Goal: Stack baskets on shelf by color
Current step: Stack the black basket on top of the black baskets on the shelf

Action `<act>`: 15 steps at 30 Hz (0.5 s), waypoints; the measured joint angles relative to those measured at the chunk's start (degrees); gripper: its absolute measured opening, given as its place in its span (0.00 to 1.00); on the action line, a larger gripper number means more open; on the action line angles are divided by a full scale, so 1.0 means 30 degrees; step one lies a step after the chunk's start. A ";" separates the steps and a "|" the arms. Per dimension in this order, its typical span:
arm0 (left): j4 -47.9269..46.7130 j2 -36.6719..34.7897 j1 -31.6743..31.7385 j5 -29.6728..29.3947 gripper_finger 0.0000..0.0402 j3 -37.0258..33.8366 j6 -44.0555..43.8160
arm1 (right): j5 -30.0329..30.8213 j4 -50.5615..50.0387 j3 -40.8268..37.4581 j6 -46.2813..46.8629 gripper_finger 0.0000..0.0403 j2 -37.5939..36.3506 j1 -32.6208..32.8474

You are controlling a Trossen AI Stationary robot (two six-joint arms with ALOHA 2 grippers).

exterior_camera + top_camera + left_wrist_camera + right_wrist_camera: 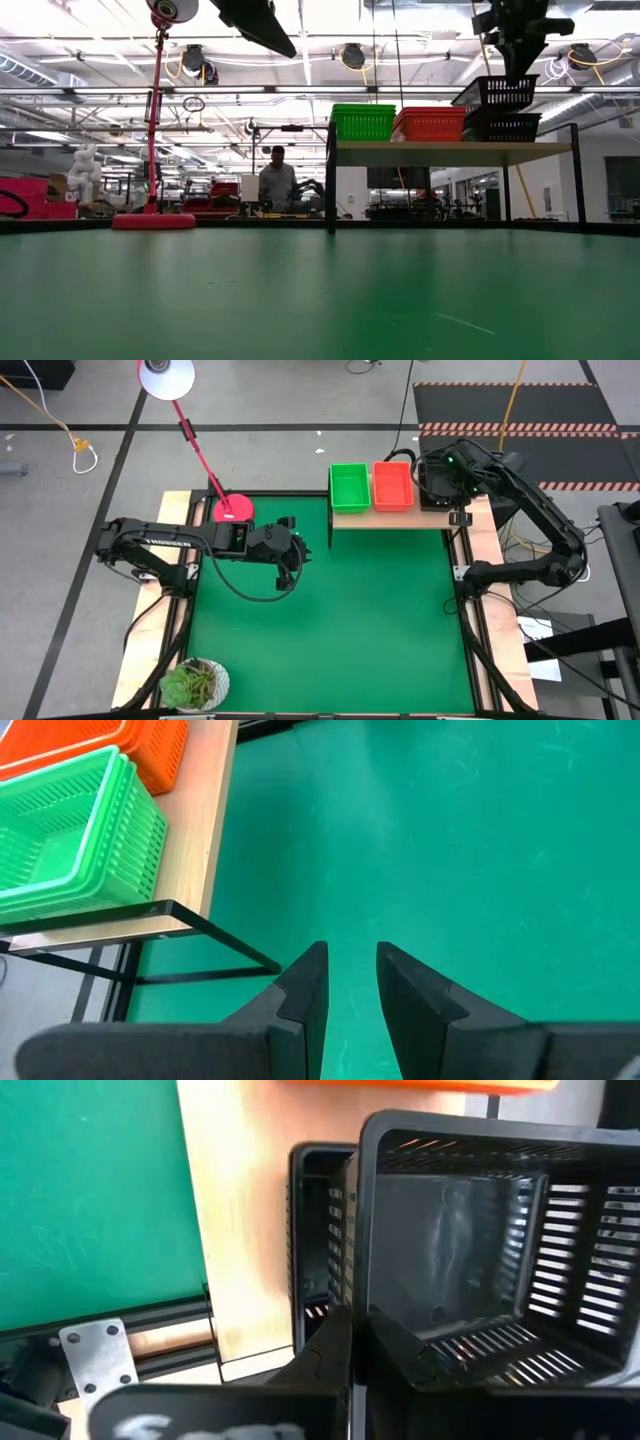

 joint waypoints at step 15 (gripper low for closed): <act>0.0007 0.0000 0.0007 -0.0001 0.22 0.0000 0.0028 | -0.0992 0.0117 0.0000 -0.0076 0.02 -0.0007 -0.0364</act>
